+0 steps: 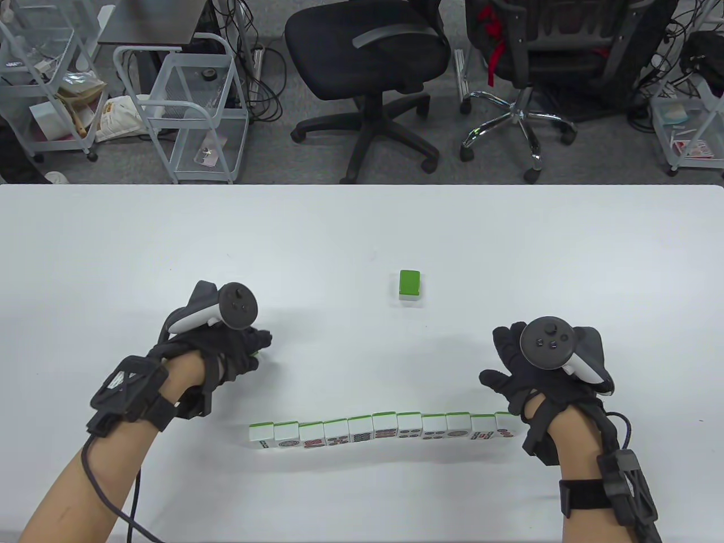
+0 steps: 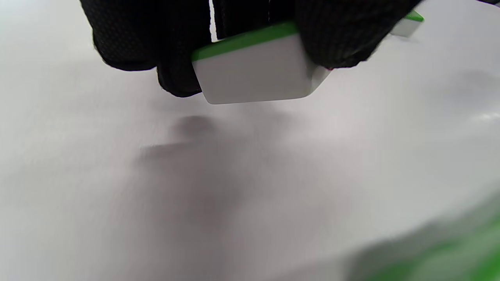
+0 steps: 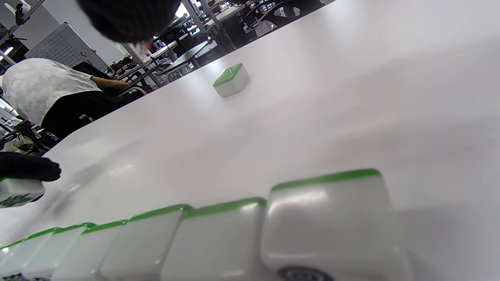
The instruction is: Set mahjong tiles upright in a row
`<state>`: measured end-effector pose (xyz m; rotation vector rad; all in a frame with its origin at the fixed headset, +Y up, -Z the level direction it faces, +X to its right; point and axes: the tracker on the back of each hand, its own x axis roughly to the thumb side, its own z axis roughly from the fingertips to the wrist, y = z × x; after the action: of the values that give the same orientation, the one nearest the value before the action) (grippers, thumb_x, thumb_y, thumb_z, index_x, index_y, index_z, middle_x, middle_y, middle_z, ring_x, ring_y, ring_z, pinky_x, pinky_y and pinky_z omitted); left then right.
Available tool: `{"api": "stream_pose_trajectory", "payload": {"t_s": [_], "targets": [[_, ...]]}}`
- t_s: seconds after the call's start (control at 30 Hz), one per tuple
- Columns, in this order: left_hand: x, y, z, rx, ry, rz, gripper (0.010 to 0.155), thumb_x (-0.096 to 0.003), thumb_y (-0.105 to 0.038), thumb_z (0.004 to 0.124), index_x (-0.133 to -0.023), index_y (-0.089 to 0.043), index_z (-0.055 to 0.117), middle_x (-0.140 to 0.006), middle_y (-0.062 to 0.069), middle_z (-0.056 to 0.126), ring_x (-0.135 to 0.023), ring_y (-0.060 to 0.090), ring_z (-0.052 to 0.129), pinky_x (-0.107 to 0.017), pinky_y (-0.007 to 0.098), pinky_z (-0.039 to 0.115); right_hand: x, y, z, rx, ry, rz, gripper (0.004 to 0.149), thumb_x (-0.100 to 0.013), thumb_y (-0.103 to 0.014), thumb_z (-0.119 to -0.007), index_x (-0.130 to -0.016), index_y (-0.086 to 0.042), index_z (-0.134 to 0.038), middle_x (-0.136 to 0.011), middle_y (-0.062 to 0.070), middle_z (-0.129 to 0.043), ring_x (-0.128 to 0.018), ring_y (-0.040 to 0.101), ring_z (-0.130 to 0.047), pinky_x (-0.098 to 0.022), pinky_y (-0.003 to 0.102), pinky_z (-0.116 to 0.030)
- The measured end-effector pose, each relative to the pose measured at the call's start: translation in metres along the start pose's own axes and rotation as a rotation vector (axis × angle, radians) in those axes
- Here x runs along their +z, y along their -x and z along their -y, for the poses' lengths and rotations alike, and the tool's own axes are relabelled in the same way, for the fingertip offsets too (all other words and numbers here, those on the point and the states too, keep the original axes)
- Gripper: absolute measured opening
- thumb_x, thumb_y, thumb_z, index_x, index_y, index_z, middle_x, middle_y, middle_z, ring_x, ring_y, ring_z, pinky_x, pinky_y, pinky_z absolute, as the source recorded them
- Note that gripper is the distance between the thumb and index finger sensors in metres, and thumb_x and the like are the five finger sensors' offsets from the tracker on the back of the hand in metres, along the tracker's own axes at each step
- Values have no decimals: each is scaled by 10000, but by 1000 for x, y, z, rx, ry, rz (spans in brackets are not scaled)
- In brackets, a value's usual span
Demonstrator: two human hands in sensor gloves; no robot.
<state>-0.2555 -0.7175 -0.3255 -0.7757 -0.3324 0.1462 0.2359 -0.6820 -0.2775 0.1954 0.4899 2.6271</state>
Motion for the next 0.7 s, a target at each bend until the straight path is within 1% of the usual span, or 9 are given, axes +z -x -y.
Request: {"api": "stream_pose_trajectory", "payload": {"t_s": [0.07,0.13,0.2,0.27,0.4,0.47,0.57,0.63,0.7], "targets": [[13,0,17,-4,71,43,703,-322,-444,786,-964,-331,523,-1095,-25,572,-912,341,893,-625,488,789,0,0,-1,-5,-5,2,846,-348,-493,-736,-986,-75,-371,-1035,285,-227,-896,642,-334,-590,737,-423],[24,-2,33,-35,89,58,773,-308,-442,788,-977,-266,445,-1096,66,483,-927,318,863,-611,443,801,0,0,-1,-12,-8,3,847,-347,-492,-737,-986,-74,-370,-1035,287,-225,-892,648,-334,-590,737,-422],[33,-3,50,-62,100,73,788,-299,-444,792,-976,-246,442,-1092,74,479,-934,297,866,-611,426,813,0,0,-1,-16,-10,4,850,-348,-493,-736,-984,-67,-369,-1033,290,-224,-895,644,-334,-589,738,-422],[35,-2,58,-46,95,81,773,-296,-434,792,-970,-231,474,-1072,86,529,-945,284,852,-618,421,819,0,0,-2,-18,-12,5,851,-347,-492,-736,-983,-61,-370,-1030,295,-223,-895,643,-336,-589,737,-422],[43,-3,62,-44,42,88,744,-287,-437,807,-955,-240,546,-1041,63,629,-938,245,881,-623,409,850,0,-1,-3,-23,-20,8,853,-347,-492,-736,-981,-57,-368,-1025,305,-223,-899,640,-338,-588,739,-420],[45,-7,67,-37,46,106,734,-283,-435,820,-949,-252,570,-1030,58,668,-928,232,890,-624,408,860,-1,-1,-3,-28,-25,10,854,-347,-491,-737,-982,-57,-365,-1024,307,-220,-893,647,-334,-588,740,-417],[45,-10,72,-3,22,117,688,-291,-415,799,-937,-289,599,-993,-14,752,-877,175,916,-612,386,887,-1,0,-3,-30,-25,12,854,-347,-491,-737,-983,-61,-363,-1025,305,-218,-892,650,-331,-588,740,-413],[43,-10,72,11,-27,117,655,-296,-397,778,-926,-311,618,-943,-51,827,-801,124,990,-586,345,914,-1,0,-3,-31,-28,12,855,-347,-492,-736,-983,-61,-362,-1025,304,-215,-891,651,-330,-588,741,-411],[40,-7,69,16,-27,118,656,-293,-400,779,-925,-326,621,-931,-71,841,-782,102,1013,-587,333,909,0,0,-3,-33,-32,13,855,-347,-491,-737,-984,-62,-359,-1025,303,-212,-891,651,-325,-588,742,-408]]}}
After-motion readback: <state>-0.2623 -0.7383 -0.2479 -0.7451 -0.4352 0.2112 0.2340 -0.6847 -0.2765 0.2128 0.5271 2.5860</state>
